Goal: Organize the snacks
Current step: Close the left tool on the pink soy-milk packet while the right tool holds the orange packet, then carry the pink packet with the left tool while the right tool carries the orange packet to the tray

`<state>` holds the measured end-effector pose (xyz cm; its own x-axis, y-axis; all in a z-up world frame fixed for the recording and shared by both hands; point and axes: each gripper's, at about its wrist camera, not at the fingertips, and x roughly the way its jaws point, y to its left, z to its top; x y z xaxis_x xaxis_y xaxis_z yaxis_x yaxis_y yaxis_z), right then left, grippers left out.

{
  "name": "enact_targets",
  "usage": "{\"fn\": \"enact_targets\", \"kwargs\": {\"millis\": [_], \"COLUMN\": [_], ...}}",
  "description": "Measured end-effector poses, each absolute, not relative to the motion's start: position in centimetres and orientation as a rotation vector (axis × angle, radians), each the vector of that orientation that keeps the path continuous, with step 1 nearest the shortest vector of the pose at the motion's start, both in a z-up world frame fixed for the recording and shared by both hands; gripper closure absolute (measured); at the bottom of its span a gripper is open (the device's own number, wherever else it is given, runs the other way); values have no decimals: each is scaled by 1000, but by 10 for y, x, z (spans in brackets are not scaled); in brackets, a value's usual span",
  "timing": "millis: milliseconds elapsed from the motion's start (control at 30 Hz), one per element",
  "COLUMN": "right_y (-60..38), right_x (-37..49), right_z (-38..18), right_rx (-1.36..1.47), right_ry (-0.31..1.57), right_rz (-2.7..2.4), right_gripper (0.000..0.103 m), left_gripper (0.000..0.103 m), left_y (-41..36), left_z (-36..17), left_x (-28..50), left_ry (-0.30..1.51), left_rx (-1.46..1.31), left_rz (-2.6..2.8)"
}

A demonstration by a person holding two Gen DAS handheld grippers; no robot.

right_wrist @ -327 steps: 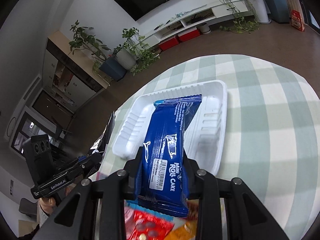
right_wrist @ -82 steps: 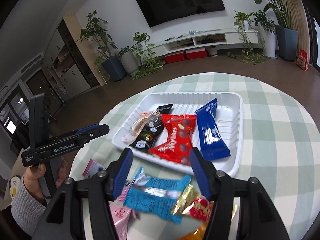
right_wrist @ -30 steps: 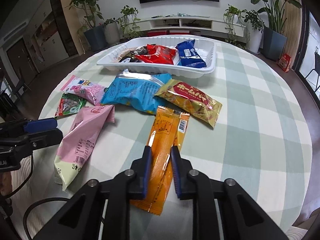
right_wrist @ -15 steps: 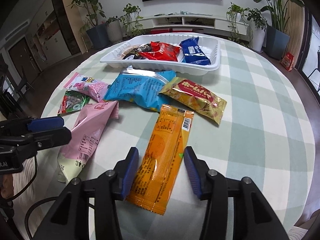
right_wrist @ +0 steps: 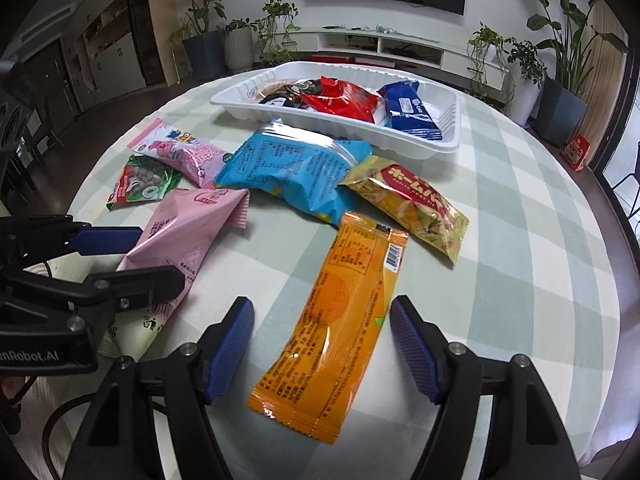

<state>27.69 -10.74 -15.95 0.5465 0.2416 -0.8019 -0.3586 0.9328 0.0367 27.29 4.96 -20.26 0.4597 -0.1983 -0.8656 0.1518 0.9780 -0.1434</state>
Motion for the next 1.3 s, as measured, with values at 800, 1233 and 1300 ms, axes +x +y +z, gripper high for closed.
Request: {"fn": "enact_targets", "kwargs": {"millis": [800,1233,1300], "right_y": [-168,-186,-189], "right_x": [287,283,283], "right_z": [-156,-142,-140], "right_rx": [298,493,503], "right_ry": [976,969,965], "right_rz": [475,556,565], "right_gripper": [84,83,83], "left_gripper": [70,71,71], "left_y": [68,81,84], "left_z": [-199,-181,-175], "left_x": [266,256,255], "left_ry": [1046,1015,1005], "left_rx": [-147,-239,-256], "left_rz": [-299,-358,-365]}}
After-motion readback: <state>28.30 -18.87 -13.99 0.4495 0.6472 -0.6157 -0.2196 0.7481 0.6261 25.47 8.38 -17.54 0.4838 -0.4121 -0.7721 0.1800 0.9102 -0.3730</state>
